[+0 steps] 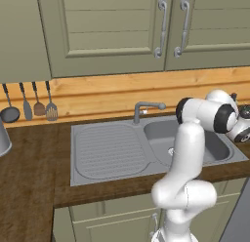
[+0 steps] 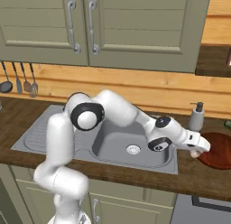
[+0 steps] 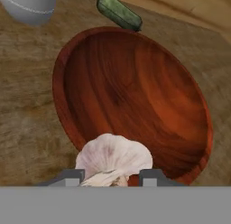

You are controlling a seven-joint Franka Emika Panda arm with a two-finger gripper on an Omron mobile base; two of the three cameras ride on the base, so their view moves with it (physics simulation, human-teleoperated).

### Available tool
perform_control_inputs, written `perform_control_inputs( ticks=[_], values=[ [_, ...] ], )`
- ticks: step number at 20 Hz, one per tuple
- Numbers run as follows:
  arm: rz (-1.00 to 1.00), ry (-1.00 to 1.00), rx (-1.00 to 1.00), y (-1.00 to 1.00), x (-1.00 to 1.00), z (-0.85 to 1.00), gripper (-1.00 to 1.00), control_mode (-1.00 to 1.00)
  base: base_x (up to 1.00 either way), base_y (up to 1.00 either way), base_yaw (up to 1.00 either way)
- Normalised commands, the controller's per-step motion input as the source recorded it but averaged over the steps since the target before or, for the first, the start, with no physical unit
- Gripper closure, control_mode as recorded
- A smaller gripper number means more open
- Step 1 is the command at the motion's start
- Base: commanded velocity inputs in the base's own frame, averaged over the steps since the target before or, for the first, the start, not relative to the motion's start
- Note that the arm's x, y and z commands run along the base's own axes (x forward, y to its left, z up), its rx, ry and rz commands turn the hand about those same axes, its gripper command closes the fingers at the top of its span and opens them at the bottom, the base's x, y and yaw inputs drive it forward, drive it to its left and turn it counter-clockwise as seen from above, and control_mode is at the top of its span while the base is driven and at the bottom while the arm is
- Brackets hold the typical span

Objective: Pick the garlic from the sink and place it in the bowl. Then pick the bowl and place it in the microwave. Then close the microwave door and press the start button.

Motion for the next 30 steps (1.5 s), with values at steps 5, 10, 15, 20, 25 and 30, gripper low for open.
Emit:
perform_control_inputs(
  ticks=[5, 10, 15, 20, 25, 30],
  values=[
    [0.01, 0.02, 0.24, -0.51, 0.07, 0.72, 1.00, -1.00, 0.00, 0.00, 0.00],
    [0.02, 0.03, 0.22, -0.31, 0.11, 0.58, 1.00, -1.00, 0.00, 0.00, 0.00],
    [0.04, 0.07, 0.21, -0.31, 0.40, 0.65, 1.00, -1.00, 0.00, 0.00, 0.00],
    [0.05, 0.14, 0.14, -0.15, 0.56, 0.34, 1.00, -1.00, 0.00, 0.00, 0.00],
    [0.03, 0.19, 0.01, -0.07, 0.67, -0.40, 1.00, -1.00, 0.00, 0.00, 0.00],
    [0.05, 0.12, 0.04, -0.35, 0.37, -0.29, 1.00, -1.00, 0.00, 0.00, 0.00]
  ],
)
